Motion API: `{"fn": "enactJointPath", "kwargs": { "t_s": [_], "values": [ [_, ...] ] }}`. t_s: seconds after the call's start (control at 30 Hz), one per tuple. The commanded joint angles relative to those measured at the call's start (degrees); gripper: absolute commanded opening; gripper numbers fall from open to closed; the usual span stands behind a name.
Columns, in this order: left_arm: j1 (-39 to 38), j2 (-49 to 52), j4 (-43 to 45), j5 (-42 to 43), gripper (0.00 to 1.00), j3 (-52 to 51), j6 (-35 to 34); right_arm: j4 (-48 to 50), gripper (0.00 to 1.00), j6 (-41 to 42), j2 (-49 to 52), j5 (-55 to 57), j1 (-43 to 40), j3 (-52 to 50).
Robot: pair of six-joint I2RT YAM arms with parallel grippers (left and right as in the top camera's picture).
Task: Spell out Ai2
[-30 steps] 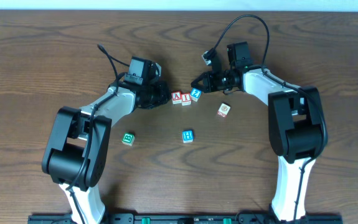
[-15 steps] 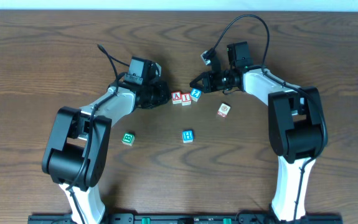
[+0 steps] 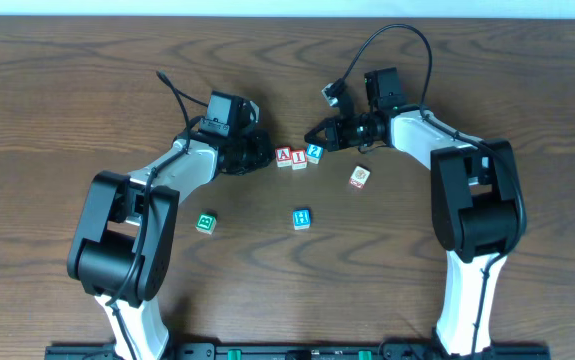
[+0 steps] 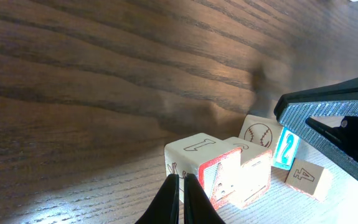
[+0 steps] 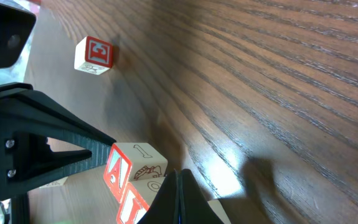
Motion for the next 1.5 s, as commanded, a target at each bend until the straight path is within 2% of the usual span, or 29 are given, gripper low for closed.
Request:
{"fn": "enactJointPath", "kwargs": {
  "t_s": [0.0, 0.4, 0.63, 0.83, 0.97, 1.17, 1.23, 1.47],
  "values": [
    [0.0, 1.0, 0.0, -0.8, 0.06, -0.4, 1.3, -0.1, 0.01, -1.4, 0.5, -2.1, 0.0, 0.1],
    [0.1, 1.0, 0.0, -0.8, 0.06, -0.4, 1.3, -2.9, 0.01, -3.8, 0.5, -3.0, 0.0, 0.1],
    [0.1, 1.0, 0.0, -0.8, 0.06, -0.4, 1.3, -1.3, 0.01, -3.7, 0.5, -2.9, -0.1, 0.2],
    [0.1, 1.0, 0.0, -0.8, 0.06, -0.4, 2.1, 0.0, 0.01, -1.6, 0.5, 0.2, -1.9, 4.7],
    [0.1, 1.0, 0.0, -0.8, 0.06, -0.4, 2.6, -7.7, 0.01, -0.8, 0.5, 1.6, -4.3, 9.7],
    [0.2, 1.0, -0.5, -0.8, 0.06, -0.4, 4.6, -31.3, 0.01, -6.1, -0.8, 15.7, -2.8, 12.7],
    [0.2, 1.0, -0.7, -0.8, 0.06, -0.4, 5.4, -33.4, 0.01, -6.3, -1.7, 19.8, -1.4, 12.7],
    [0.2, 1.0, -0.9, -0.8, 0.06, -0.4, 7.1, -32.7, 0.01, -5.6, -2.1, 22.0, 1.3, 12.7]
  ]
}}
